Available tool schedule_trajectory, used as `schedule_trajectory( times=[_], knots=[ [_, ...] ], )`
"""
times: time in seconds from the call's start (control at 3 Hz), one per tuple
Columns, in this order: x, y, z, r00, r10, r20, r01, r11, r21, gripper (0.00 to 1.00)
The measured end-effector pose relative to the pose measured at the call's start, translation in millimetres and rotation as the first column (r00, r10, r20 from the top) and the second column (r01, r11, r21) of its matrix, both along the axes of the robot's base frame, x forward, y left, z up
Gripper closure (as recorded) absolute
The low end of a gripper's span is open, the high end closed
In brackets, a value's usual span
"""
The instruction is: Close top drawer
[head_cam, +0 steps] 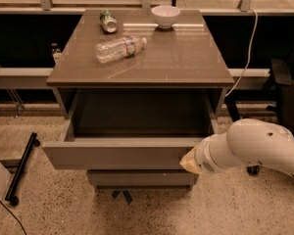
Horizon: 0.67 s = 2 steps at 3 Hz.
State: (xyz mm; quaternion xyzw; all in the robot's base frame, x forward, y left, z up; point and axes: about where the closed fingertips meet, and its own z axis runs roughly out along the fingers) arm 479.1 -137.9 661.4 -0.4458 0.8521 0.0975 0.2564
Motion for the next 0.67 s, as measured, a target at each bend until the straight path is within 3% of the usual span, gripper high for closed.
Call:
schedule_trajectory(
  times=[0.67],
  knots=[
    [31,6,-18,0.999,0.002,0.046,-0.004,0.999,0.045,1.0]
  ],
)
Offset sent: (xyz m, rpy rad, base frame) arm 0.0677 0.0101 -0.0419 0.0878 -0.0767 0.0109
